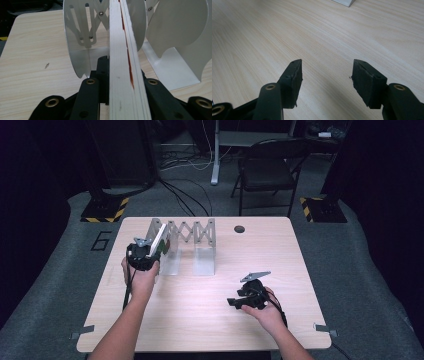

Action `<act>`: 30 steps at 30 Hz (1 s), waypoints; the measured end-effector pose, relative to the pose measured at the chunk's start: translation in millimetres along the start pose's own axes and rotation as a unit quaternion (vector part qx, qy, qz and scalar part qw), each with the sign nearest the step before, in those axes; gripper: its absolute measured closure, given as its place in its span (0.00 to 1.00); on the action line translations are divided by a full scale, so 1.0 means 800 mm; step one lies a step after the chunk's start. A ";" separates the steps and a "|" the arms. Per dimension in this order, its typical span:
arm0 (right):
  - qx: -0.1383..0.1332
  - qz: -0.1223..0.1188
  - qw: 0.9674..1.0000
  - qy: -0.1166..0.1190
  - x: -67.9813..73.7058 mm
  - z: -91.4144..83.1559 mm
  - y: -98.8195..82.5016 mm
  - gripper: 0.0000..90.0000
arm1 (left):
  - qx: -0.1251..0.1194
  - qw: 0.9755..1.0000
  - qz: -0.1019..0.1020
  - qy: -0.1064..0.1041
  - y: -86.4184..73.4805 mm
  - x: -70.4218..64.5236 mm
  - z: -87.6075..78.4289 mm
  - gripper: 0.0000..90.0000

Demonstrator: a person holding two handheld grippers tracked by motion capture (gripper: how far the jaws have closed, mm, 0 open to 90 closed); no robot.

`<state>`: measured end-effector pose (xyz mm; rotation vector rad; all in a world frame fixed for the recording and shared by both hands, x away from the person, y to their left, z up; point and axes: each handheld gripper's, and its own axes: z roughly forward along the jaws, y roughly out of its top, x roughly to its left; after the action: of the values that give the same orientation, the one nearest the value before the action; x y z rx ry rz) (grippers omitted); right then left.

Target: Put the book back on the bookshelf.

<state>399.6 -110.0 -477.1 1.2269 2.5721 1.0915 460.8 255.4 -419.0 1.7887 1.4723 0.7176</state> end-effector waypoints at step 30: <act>0.001 -0.001 1.000 0.003 -0.002 0.001 0.000 0.46 | 0.010 1.000 0.000 0.014 -0.018 -0.002 0.027 0.84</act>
<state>400.8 -110.5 -478.0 1.2216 2.5800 1.0940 468.6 251.4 -443.7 1.8007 1.5018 0.7341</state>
